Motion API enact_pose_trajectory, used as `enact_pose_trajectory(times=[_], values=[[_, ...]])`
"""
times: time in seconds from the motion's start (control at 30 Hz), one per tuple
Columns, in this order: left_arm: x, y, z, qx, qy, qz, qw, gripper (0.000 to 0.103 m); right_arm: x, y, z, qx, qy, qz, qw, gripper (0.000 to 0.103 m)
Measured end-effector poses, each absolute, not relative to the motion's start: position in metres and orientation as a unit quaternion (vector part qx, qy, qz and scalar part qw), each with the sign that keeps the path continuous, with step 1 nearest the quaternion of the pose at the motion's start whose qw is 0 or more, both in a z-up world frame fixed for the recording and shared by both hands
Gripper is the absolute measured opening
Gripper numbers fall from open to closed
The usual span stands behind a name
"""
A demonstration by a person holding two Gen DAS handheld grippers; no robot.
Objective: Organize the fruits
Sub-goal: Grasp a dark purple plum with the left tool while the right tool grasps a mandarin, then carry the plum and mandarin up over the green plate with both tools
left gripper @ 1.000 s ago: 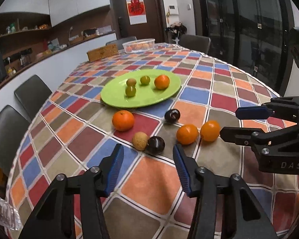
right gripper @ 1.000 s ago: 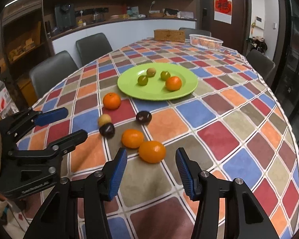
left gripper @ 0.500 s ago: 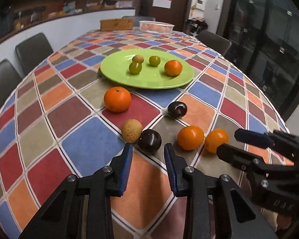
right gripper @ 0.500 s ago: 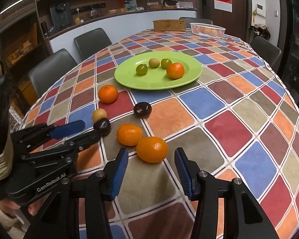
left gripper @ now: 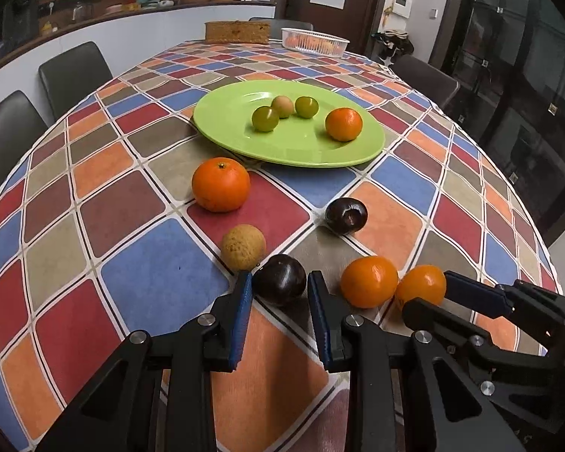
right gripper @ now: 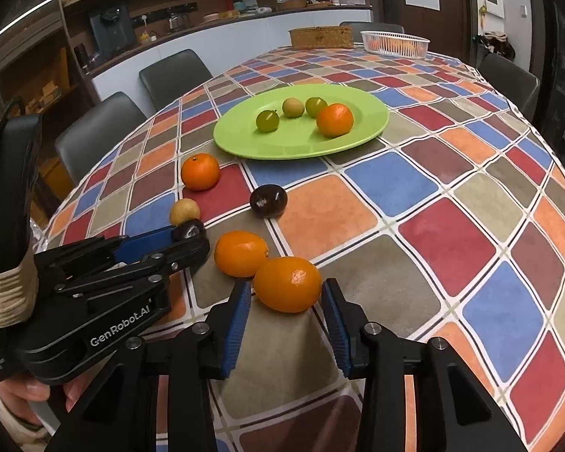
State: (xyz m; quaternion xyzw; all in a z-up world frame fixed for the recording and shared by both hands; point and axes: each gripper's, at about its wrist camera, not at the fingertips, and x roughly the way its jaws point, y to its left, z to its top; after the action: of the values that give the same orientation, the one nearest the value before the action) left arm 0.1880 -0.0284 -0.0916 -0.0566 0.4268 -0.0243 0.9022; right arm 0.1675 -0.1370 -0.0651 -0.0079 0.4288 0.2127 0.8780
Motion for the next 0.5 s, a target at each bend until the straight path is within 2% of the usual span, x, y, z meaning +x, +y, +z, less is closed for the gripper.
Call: enact_pose_trajectory(times=[0.5], values=[[0.1853, -0.0268, -0.0904, -0.054, 0.425, -0.031, 0.903, 0.028, 0.1713, -0.1365, -0.0637, -0.004, 0.426, 0.21, 0.88, 0.039]])
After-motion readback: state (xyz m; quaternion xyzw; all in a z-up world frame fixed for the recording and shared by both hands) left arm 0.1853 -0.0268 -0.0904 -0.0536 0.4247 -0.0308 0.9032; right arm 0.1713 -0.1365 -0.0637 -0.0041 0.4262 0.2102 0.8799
